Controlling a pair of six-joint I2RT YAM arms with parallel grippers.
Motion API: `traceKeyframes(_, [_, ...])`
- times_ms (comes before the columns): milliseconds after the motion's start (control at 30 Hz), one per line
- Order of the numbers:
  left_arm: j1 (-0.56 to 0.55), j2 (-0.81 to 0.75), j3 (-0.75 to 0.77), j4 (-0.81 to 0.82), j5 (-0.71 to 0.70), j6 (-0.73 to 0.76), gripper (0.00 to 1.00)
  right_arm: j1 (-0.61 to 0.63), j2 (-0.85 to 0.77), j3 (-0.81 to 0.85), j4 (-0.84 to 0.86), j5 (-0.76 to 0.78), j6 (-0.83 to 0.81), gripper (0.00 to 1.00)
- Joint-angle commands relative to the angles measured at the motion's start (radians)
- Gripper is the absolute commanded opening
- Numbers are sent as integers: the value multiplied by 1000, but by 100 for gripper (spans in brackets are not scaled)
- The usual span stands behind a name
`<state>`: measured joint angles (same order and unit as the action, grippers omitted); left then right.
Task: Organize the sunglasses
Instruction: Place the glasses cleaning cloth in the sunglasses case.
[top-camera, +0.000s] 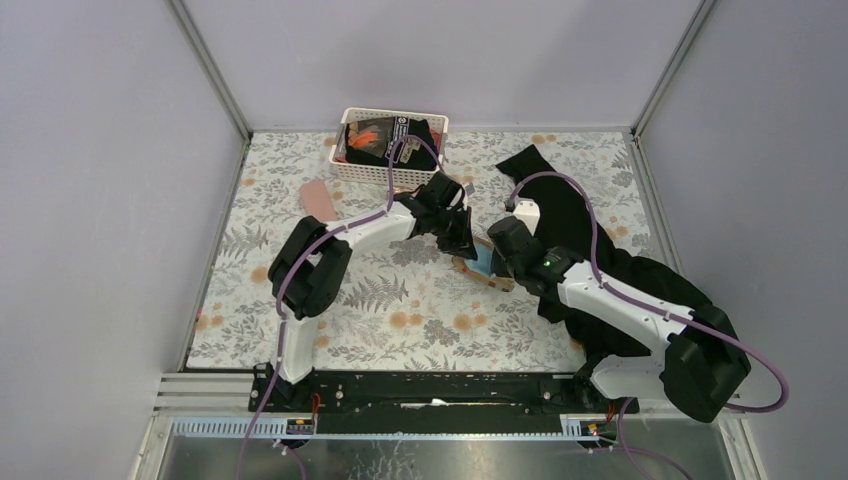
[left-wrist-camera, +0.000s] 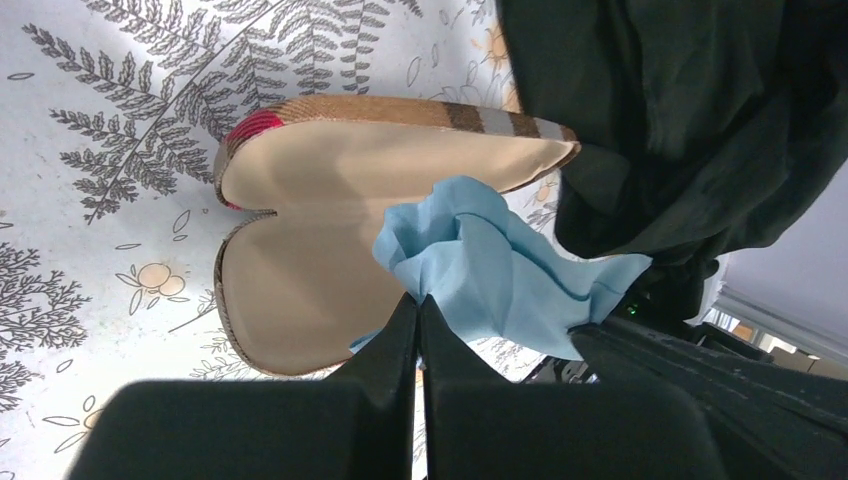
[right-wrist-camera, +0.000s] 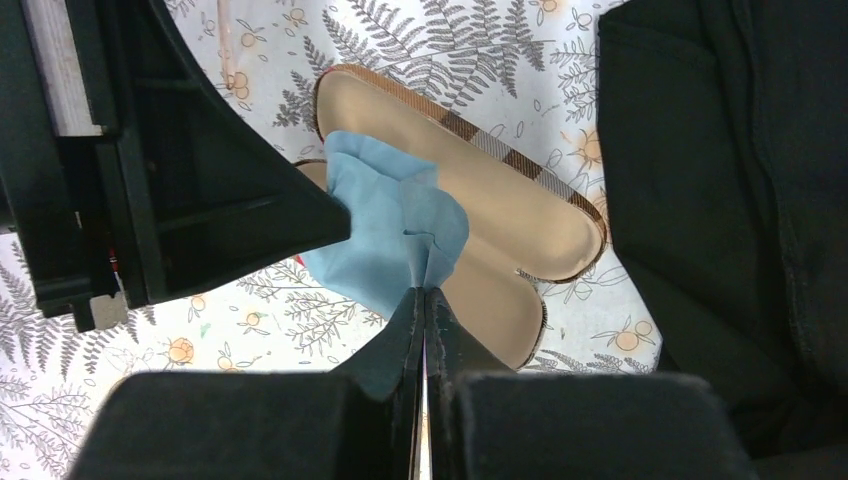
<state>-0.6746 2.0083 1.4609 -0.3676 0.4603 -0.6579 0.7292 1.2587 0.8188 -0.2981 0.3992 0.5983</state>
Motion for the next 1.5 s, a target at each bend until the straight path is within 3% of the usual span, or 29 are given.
traceKeyframes(0, [-6,16,27,-55,20,57,0,-16,-6,-18,12,-16,-7,0])
traceKeyframes(967, [30,105,58,-99,-29,108,0,-37,112,-88,74,-71,1,0])
traceKeyframes(1467, [11,54,-70,-96,-15,112,0,-37,134,-126,113,-115,-5,0])
